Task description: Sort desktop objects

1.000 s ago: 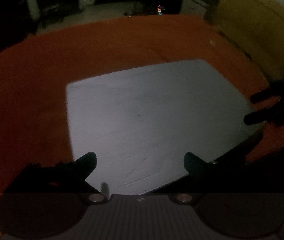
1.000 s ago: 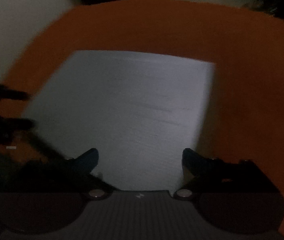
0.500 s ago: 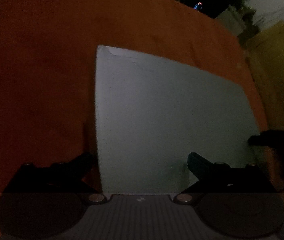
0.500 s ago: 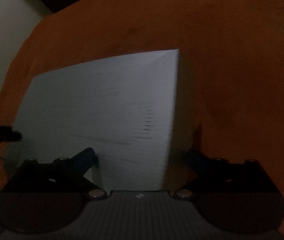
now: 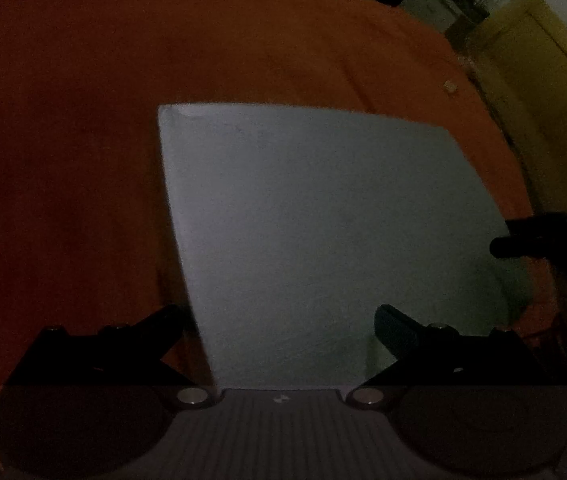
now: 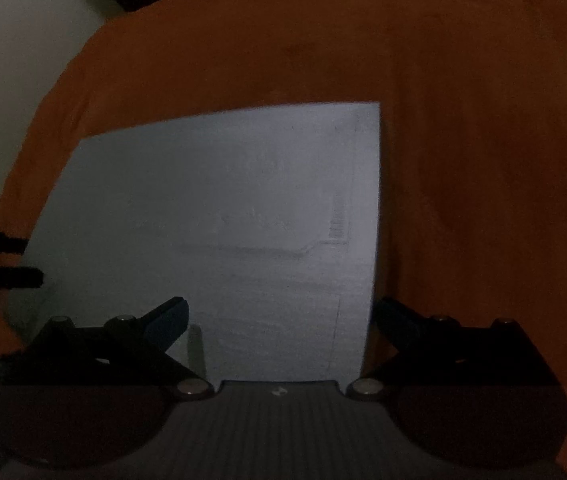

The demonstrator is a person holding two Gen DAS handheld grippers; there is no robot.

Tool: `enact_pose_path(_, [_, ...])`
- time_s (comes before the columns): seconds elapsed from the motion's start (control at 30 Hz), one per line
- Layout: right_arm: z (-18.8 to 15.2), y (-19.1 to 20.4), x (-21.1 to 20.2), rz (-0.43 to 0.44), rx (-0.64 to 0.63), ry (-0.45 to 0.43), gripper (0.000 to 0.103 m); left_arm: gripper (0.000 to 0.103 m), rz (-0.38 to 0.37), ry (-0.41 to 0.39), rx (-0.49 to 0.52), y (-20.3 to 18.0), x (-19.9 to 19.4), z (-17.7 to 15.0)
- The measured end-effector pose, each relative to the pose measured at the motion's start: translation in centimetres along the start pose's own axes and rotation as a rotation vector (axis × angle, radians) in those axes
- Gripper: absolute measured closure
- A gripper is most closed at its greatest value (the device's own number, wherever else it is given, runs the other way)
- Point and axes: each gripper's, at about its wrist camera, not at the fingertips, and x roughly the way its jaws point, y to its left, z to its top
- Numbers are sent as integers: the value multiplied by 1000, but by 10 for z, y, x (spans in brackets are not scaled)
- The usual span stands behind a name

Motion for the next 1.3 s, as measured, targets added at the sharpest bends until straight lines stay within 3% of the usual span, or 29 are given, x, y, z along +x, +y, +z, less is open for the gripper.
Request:
enact_pose_path(0.1, [-7,2,21,-11,10,21,1,1,65,18,10,-7,13,-17])
enact_pose_path(0.2, [-16,10,34,-60,-36,-37,0,0,58,11,-36,-1,23,-19])
enact_pose_path(0.3, [-10,6,38,-47,-28,-29,0,0,50,4,-84,6,34,-22])
enact_pose_path(0.57, [-4,20,22,-59,-11,-19,0,0,50,-8,-85,3,38,-28])
enact_pose_path(0.83, [-16,54,23,-130,-22,-45,0,0,69,8,-61,-5,32,-33])
enact_pose_path(0.9, [-15,62,13,-155,-52,-77,0,0,125,-23,-48,-14,22,-29])
enact_pose_path(1.1, [13,86,-34,-202,-138,-210,0,0,154,-156,7,-29,-31,6])
enact_pose_path(1.3, [46,112,-90,-147,-119,-274,0,0,171,-255,53,-55,-90,49])
